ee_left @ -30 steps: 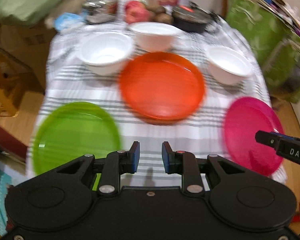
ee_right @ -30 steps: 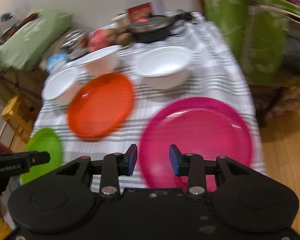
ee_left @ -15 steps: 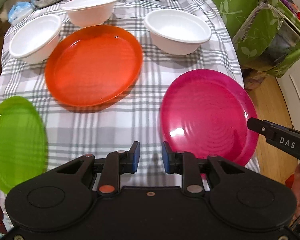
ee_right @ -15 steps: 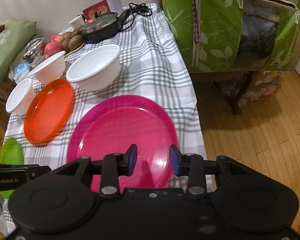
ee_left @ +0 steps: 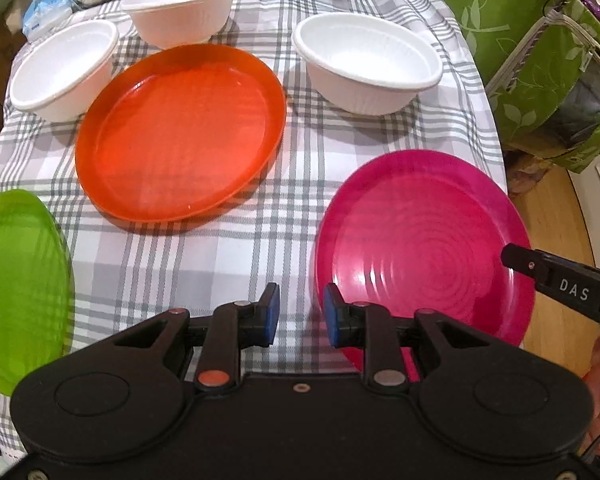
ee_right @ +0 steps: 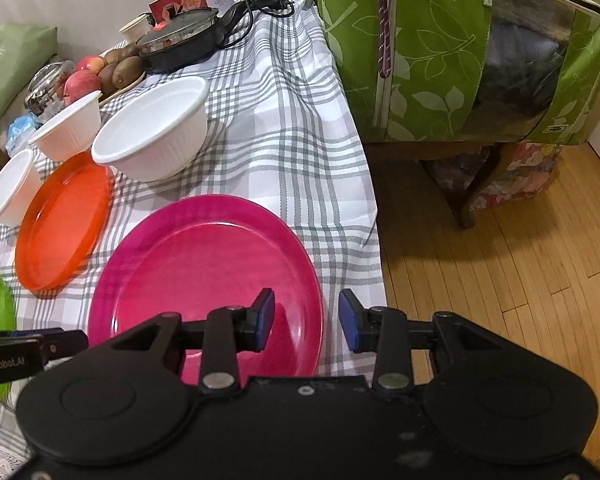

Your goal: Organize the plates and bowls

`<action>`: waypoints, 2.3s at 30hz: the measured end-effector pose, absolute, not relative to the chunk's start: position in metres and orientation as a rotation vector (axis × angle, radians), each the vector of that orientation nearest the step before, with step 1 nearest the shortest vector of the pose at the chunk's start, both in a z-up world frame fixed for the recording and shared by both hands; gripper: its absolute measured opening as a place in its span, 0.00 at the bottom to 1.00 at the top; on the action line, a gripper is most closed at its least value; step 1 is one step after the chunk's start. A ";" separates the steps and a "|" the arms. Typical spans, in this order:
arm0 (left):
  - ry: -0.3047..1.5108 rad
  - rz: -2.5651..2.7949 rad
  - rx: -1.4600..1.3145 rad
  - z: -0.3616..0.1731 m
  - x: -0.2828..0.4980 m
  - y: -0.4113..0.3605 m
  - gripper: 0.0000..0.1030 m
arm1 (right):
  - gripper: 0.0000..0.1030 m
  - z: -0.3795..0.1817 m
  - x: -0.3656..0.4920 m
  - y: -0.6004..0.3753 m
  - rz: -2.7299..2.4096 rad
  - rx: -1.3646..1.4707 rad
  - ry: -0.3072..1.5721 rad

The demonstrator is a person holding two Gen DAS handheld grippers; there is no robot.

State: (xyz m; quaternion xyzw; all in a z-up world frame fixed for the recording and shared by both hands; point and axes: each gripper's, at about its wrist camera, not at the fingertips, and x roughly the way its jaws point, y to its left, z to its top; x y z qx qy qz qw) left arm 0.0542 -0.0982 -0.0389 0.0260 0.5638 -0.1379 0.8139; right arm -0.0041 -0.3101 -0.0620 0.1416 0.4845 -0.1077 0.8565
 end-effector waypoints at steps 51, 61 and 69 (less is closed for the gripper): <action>1.059 -0.225 0.036 -0.053 0.043 -0.058 0.33 | 0.39 -0.072 0.011 -0.228 -0.107 0.038 1.009; 1.072 -0.213 0.038 -0.060 0.044 -0.057 0.31 | 0.38 -0.068 0.006 -0.219 -0.062 0.046 0.989; 1.032 -0.207 0.020 -0.053 0.032 -0.038 0.30 | 0.38 -0.058 -0.006 -0.196 -0.036 -0.028 0.946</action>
